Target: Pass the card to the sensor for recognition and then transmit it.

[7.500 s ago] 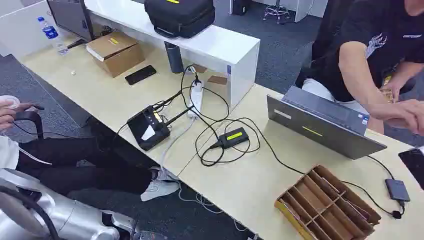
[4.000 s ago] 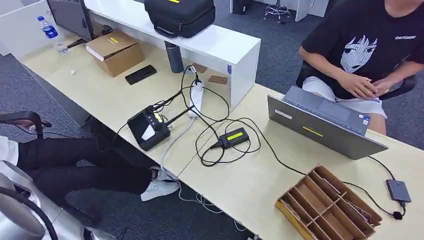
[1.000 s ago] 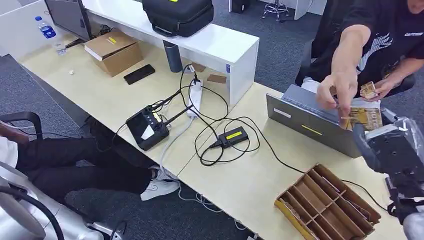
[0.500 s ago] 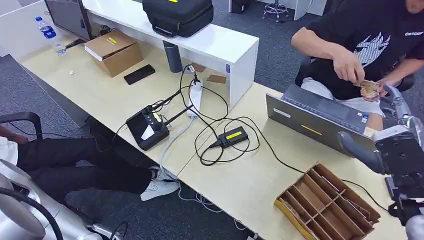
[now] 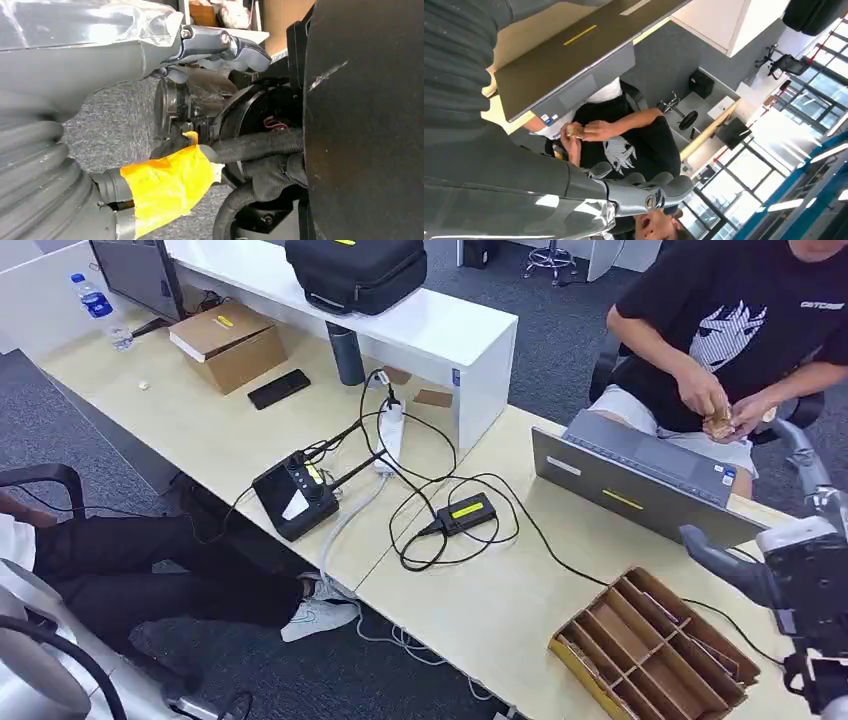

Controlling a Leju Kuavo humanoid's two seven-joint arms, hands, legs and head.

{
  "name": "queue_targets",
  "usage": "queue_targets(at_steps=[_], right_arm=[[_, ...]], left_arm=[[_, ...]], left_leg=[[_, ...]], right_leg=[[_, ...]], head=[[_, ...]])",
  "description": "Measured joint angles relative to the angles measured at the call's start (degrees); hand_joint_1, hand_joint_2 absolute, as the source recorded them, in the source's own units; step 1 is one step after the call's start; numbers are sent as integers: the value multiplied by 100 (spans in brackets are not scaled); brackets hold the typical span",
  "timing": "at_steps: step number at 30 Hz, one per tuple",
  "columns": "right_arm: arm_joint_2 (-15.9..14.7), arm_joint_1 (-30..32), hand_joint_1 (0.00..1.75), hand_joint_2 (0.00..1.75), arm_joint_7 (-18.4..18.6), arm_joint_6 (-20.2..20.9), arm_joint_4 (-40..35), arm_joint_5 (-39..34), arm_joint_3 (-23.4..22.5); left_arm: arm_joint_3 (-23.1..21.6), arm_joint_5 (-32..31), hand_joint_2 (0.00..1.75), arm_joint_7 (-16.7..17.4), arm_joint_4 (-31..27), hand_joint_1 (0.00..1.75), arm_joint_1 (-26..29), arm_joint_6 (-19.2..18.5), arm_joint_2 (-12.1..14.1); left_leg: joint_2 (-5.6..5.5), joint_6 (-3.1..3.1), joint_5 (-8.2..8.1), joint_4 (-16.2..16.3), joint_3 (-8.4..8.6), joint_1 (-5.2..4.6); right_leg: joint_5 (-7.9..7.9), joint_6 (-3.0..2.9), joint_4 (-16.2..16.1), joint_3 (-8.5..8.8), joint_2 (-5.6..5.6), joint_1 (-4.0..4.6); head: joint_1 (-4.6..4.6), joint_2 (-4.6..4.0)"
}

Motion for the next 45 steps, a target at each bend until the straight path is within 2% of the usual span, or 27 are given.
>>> queue_targets(at_steps=[8,15,17,20,22,23,25,26,29,34,38,45], right_arm=[[-15,3,0,175,0,2,-17,-2,0],[-199,403,0,175,-177,230,-218,-553,-65],[-349,606,0,175,-188,151,-253,-388,-109],[-573,943,0,175,-155,-182,-229,116,-153],[-667,1120,0,175,-127,-376,-175,330,-203],[-701,1227,0,175,-5,-489,-142,488,-245],[-795,1560,0,175,116,-808,-79,958,-360],[-842,1721,0,175,133,-949,-46,1256,-396],[-979,2008,0,175,219,-1163,48,1790,-478],[-1077,2177,0,175,280,-1150,79,1998,-640],[-1128,2187,0,175,459,-1128,79,2488,-656],[-1200,2123,0,175,597,-811,149,2800,-588]], left_arm=[[-37,0,175,0,-2,0,-3,0,-2],[-41,-406,175,-2,-48,0,-3,17,53],[-42,-789,175,26,-81,0,-11,-26,115],[-46,-1531,175,79,-118,0,-134,-239,269],[-46,-1782,175,83,-151,0,-269,-381,389],[-44,-1658,175,154,-172,0,-296,-359,448],[-37,-1400,175,500,-258,0,-219,-67,527],[-39,-1484,175,623,-304,0,-162,86,553],[-52,-1628,175,804,-404,0,-37,190,610],[-57,-1619,175,885,-487,0,25,238,686],[-57,-1753,175,901,-525,0,16,214,767],[-57,-2011,175,951,-577,0,-42,114,887]], left_leg=[[0,0,0,0,0,0],[-7,0,0,0,0,0],[-8,1,-1,0,0,0],[-24,1,0,0,-2,0],[-26,1,0,0,-1,0],[-23,1,0,0,1,0],[-24,1,-1,0,2,0],[-25,1,-1,0,-1,0],[-24,1,-1,0,-4,0],[-19,1,-2,0,-2,0],[-20,1,0,0,1,0],[-22,3,3,0,0,0]], right_leg=[[0,0,0,0,0,0],[-1,0,-2,2,-5,0],[-1,1,-6,5,-8,0],[-1,1,-6,6,-23,0],[-1,1,-5,8,-23,0],[-1,1,-6,8,-20,0],[-1,1,-6,12,-20,0],[-1,1,-6,10,-21,0],[-2,1,-6,6,-20,0],[-2,1,-6,6,-17,0],[-1,1,-6,8,-19,0],[-1,1,-2,10,-21,1]], head=[[0,0],[-2,0],[0,0],[0,0],[-2,0],[0,0],[0,0],[-2,0],[-2,0],[-2,0],[-2,0],[-2,0]])
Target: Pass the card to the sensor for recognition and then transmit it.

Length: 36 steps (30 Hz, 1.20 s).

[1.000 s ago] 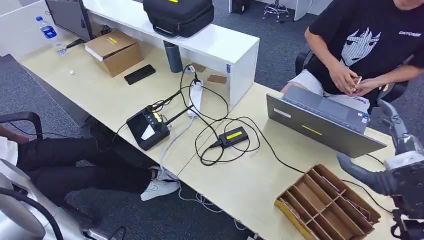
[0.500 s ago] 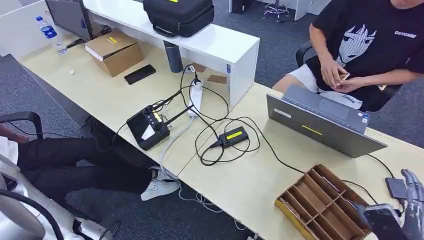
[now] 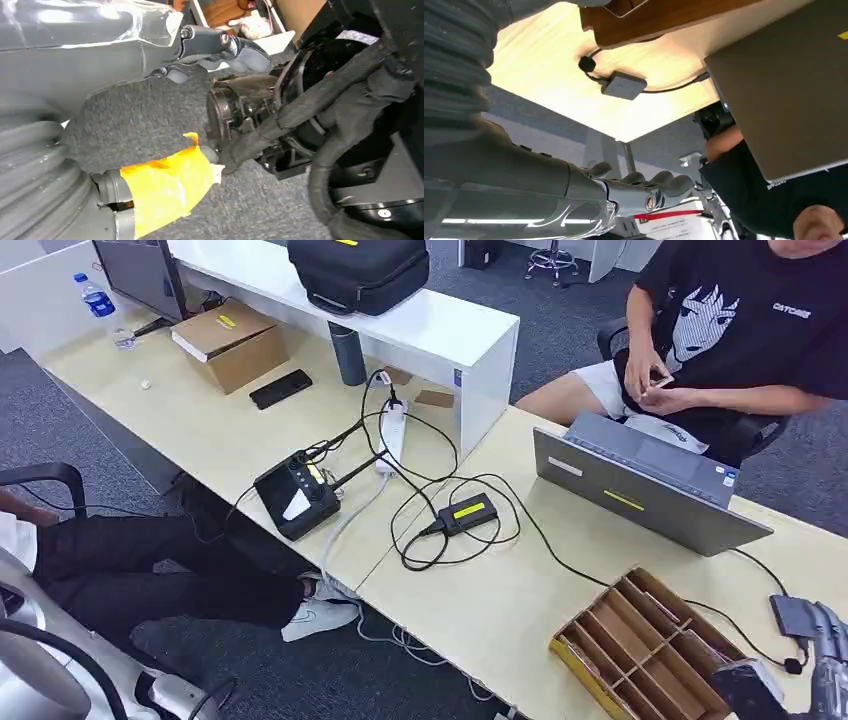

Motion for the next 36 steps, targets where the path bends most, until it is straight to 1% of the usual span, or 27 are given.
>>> queue_targets(at_steps=[5,12,20,26,36], right_arm=[[-9,-16,0,175,11,46,26,-28,68],[-9,-10,0,175,-83,-83,-63,-177,72],[0,-2,0,175,-162,-70,-166,-230,85],[94,-10,0,175,-188,-6,-72,-297,166],[317,-130,0,175,-208,118,389,-326,337]], left_arm=[[2,-31,175,54,-22,0,-13,2,50],[0,33,175,76,-48,0,6,44,63],[0,0,175,59,-52,0,-2,13,70],[2,-37,175,16,-52,0,-55,-55,74],[0,-153,175,-61,-52,0,-220,-186,79]], left_leg=[[0,0,0,0,-1,-1],[0,0,-1,0,-1,-1],[0,0,0,0,-1,0],[-1,0,0,0,-1,0],[-1,0,0,0,-1,0]], right_leg=[[0,0,-1,0,0,-1],[0,0,-1,0,0,-1],[0,0,-1,1,0,-1],[0,0,-1,1,-2,0],[0,0,0,1,-2,-1]], head=[[0,0],[2,0],[2,0],[2,0],[2,0]])
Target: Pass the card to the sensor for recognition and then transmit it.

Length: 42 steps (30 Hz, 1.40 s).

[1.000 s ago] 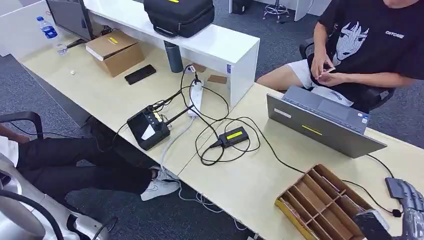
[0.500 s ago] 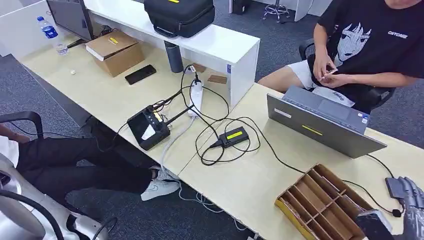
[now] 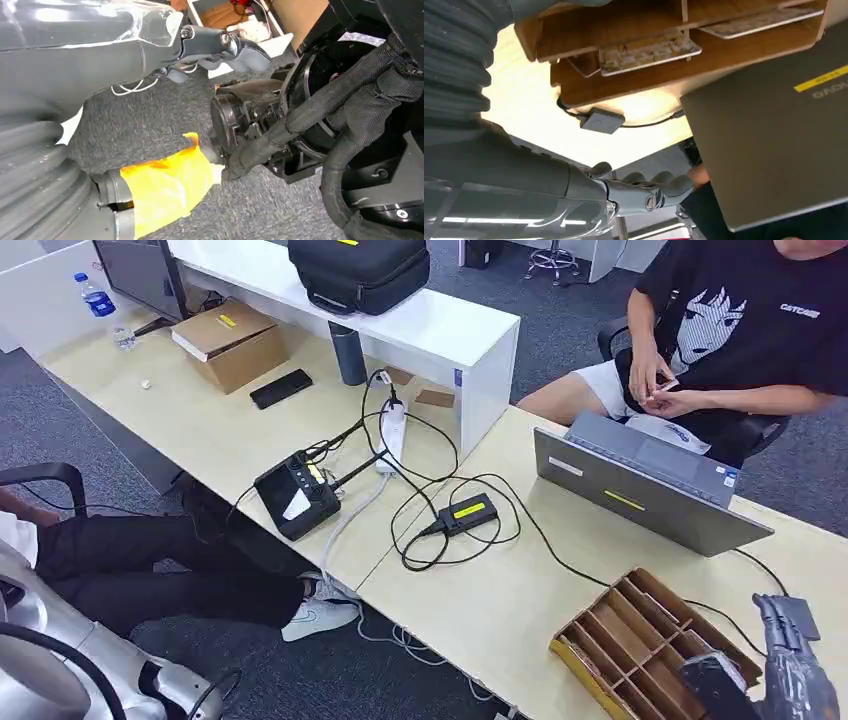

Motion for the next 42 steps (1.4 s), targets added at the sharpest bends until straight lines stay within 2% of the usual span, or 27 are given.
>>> queue_targets(at_steps=[1,2,3,4,5,6,8,10,15,24,29,34,42], right_arm=[[13,-20,0,175,-2,13,37,0,18],[32,-45,9,175,-2,30,85,0,37],[57,-72,127,175,0,35,137,2,63],[63,-87,127,175,2,35,177,2,79],[79,-97,143,175,4,35,208,2,98],[92,-110,152,175,4,35,238,2,116],[103,-130,155,175,4,35,291,0,142],[109,-137,152,175,11,39,328,-4,157],[127,-193,162,175,24,39,380,-37,188],[162,-255,171,175,39,7,452,-68,197],[170,-273,166,175,2,-149,468,-57,201],[168,-322,169,175,-39,-227,323,-20,170],[164,-486,152,175,-118,-446,-151,15,-22]], left_arm=[[0,-11,175,0,0,0,-11,0,2],[0,-24,175,-2,0,0,-20,0,0],[0,-26,175,-2,0,0,-26,-2,0],[0,-26,175,-2,0,0,-32,-2,0],[0,-26,175,-2,0,0,-35,0,0],[0,-26,175,-2,0,0,-35,-2,0],[0,-31,175,-2,0,0,-35,0,0],[0,-33,175,-2,0,0,-35,2,0],[0,-42,175,0,0,0,-36,20,0],[0,-101,175,11,0,0,-38,39,2],[0,-101,175,17,0,0,-38,85,2],[0,-153,175,-2,0,0,-40,85,2],[0,-243,175,-133,0,0,-57,66,11]], left_leg=[[0,0,0,0,0,0],[0,0,0,0,0,0],[1,0,0,0,1,0],[1,0,0,0,1,0],[1,0,0,0,1,0],[0,0,0,0,0,0],[0,0,0,0,0,0],[0,0,0,0,0,0],[1,0,0,0,2,0],[2,0,0,0,4,0],[1,0,0,0,3,0],[2,0,0,1,3,-1],[2,0,0,1,4,0]], right_leg=[[0,0,0,0,0,0],[0,0,0,0,0,0],[0,0,0,0,2,0],[0,0,0,0,2,0],[0,0,0,0,1,0],[0,0,0,-1,1,0],[0,0,0,0,0,0],[0,0,0,0,0,0],[0,0,-1,0,1,0],[0,0,0,1,1,0],[0,0,0,2,1,0],[0,0,-1,1,1,0],[0,0,0,-1,3,0]], head=[[0,0],[0,0],[-2,0],[0,0],[0,0],[0,0],[0,0],[0,0],[0,0],[0,0],[0,0],[0,0],[0,0]])
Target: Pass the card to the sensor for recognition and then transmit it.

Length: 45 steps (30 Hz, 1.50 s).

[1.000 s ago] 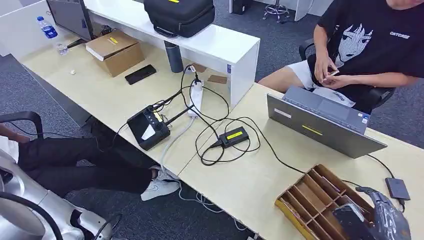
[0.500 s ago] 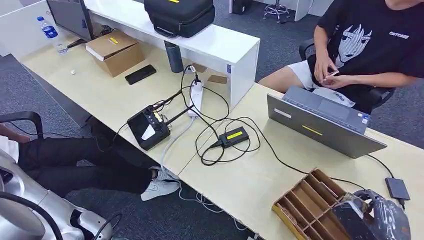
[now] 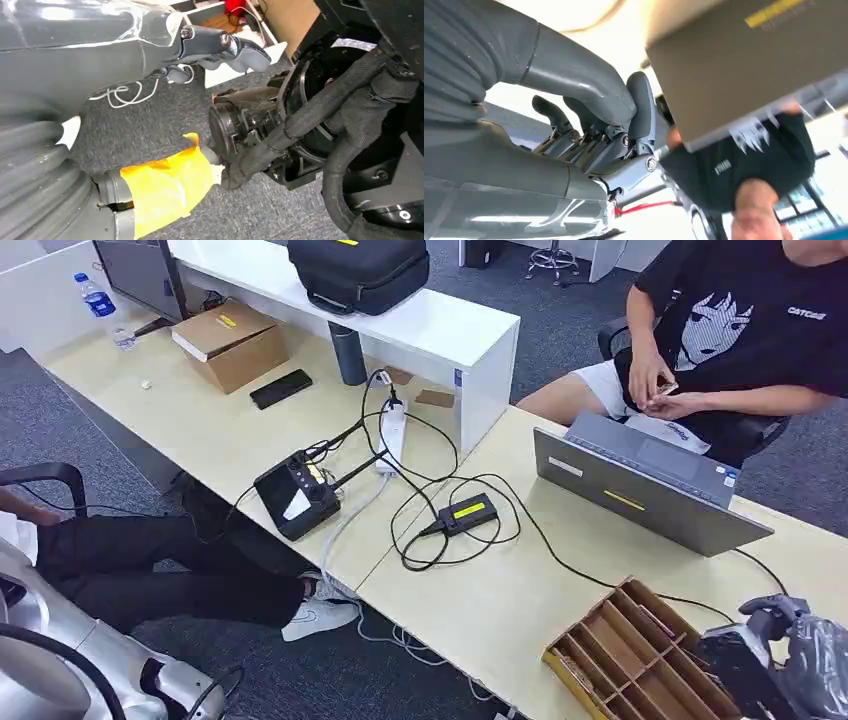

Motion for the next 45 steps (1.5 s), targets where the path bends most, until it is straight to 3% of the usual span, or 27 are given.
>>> queue_targets(at_steps=[4,8,9,10,11,19,28,45], right_arm=[[-15,-136,141,175,-68,-13,-229,-65,-74],[-15,-340,141,175,-63,4,-345,-116,-111],[-15,-388,117,175,-63,13,-360,-116,-114],[-15,-427,14,175,-63,24,-376,-118,-114],[-15,-457,3,175,-63,35,-389,-118,-114],[-15,-524,0,175,-120,212,-437,-348,-94],[-50,-530,0,175,-142,763,-435,-605,149],[22,-235,0,175,-179,887,-281,-594,861]], left_arm=[[0,-63,175,-113,0,0,-94,-76,15],[0,-118,175,-234,2,0,-192,-179,22],[2,-153,175,-271,7,0,-212,-206,22],[7,-196,175,-301,9,0,-238,-249,22],[15,-219,175,-330,11,0,-263,-271,22],[171,-468,175,-487,13,0,-356,-492,22],[614,-1165,175,-658,11,0,-265,-807,116],[1209,-1425,175,-721,9,0,-17,-1025,210]], left_leg=[[0,0,0,0,0,0],[1,-2,2,0,1,0],[1,-2,2,0,1,0],[1,-2,2,0,1,0],[0,-2,3,0,0,0],[-1,-2,2,0,0,0],[-1,-2,3,0,1,0],[-1,-2,3,0,-1,0]], right_leg=[[0,0,1,1,1,0],[1,1,0,1,1,0],[2,1,0,1,1,0],[2,1,0,1,1,0],[2,2,1,1,0,0],[2,2,1,1,1,0],[2,2,2,1,1,0],[2,2,2,1,0,0]], head=[[0,0],[0,0],[0,0],[2,0],[-2,0],[0,0],[-2,0],[0,0]])
